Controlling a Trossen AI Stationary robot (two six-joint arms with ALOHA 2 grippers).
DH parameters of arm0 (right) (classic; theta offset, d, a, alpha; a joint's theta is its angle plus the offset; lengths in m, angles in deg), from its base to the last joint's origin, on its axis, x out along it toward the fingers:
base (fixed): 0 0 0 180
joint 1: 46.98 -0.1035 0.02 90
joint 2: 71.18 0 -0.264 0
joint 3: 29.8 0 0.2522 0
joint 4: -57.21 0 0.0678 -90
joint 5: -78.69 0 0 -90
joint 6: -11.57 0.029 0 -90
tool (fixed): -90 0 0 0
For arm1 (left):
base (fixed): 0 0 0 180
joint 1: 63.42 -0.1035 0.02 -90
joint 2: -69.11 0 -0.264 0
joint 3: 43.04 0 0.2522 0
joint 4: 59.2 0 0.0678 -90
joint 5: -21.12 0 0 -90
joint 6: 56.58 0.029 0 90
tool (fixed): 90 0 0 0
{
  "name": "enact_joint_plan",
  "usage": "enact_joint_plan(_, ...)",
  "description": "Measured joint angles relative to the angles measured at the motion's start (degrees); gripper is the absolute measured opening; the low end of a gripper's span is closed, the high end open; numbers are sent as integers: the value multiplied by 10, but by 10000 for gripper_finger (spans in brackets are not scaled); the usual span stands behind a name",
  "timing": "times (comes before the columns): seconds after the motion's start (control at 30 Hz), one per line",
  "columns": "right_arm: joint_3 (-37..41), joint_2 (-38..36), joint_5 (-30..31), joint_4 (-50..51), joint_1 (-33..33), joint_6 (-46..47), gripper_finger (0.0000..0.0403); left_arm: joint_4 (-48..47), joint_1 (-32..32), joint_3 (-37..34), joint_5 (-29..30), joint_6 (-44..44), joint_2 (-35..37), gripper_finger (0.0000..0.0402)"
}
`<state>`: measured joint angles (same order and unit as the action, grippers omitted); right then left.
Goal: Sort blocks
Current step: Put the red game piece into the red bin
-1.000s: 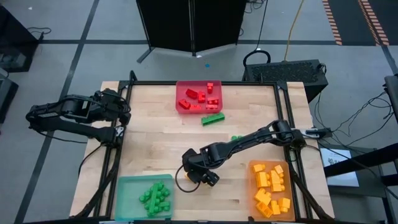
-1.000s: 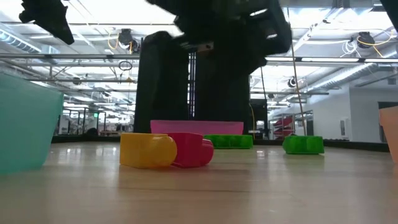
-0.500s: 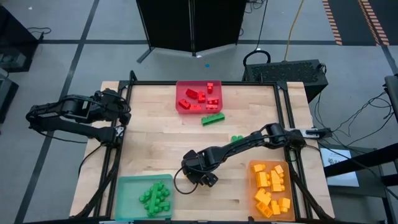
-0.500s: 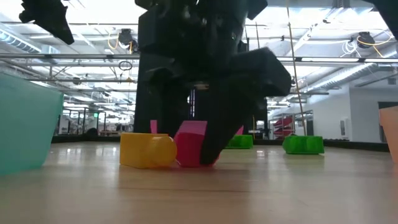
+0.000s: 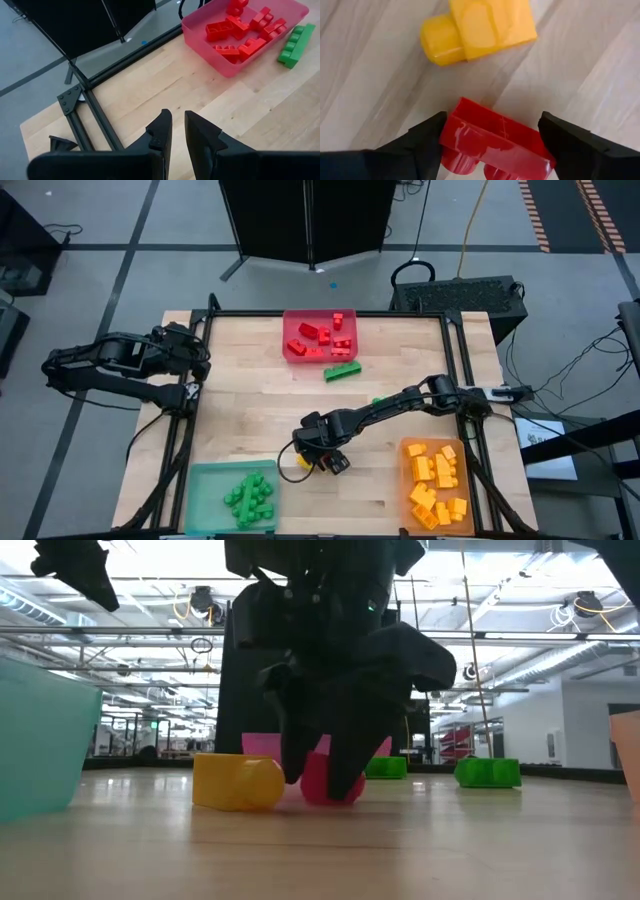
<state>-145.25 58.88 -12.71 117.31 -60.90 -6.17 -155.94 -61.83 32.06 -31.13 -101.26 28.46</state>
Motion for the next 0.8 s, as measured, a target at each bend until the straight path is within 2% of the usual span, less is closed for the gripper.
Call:
enact_joint_plan(0.43,1,-5,2,11,1,49,277,0,0,0,0,0,0,59)
enact_joint_plan(0.8,2,-68,11,9,21,51,277,1,0,0,0,-1,0,59)
